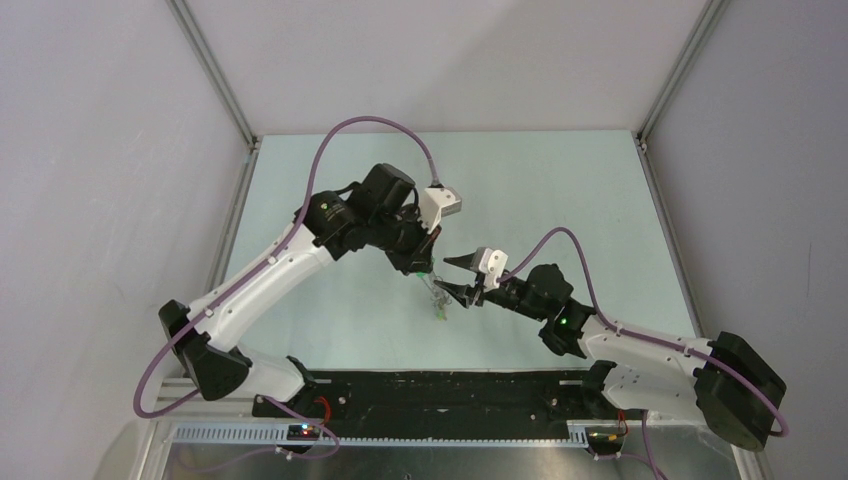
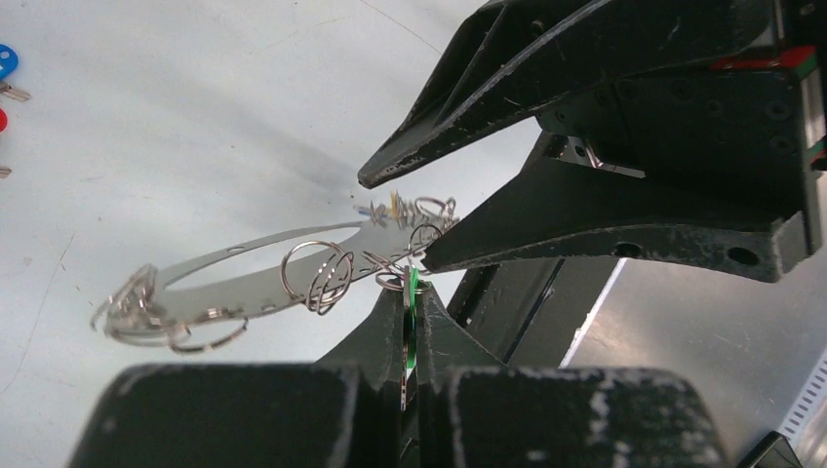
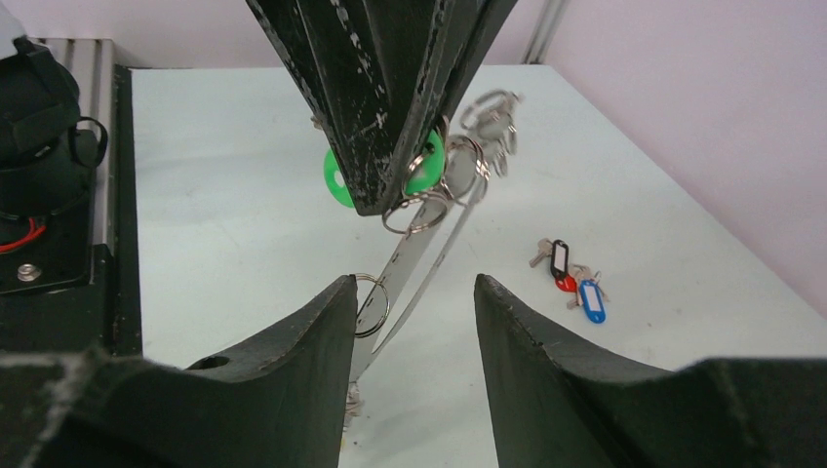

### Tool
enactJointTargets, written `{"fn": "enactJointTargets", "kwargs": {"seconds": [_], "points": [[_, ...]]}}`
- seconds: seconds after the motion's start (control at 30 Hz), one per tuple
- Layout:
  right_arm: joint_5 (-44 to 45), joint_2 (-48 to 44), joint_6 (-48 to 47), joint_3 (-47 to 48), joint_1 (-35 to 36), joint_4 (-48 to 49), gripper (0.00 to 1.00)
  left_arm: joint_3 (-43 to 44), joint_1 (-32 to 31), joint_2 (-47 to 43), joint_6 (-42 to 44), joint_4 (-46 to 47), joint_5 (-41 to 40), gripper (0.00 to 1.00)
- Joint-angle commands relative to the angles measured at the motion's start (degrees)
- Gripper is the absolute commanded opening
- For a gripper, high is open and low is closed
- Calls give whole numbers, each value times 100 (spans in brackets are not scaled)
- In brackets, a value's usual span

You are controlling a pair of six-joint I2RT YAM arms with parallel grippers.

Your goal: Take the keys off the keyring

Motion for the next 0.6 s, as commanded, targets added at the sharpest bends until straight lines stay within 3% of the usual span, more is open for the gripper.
{"fn": "enactJointTargets", "kwargs": {"seconds": [0.0,0.43,0.57], "points": [[200,-111,-152,6,28,-40,52,379,-12,40,-96,-87,172,0],[-184,-135,-168,-7,90,613,47,629,-18,394,-201,-402,779,0],[-122,-16,-196,72,155,627,35,683,-15,403,-233,-415,1070,0]]}}
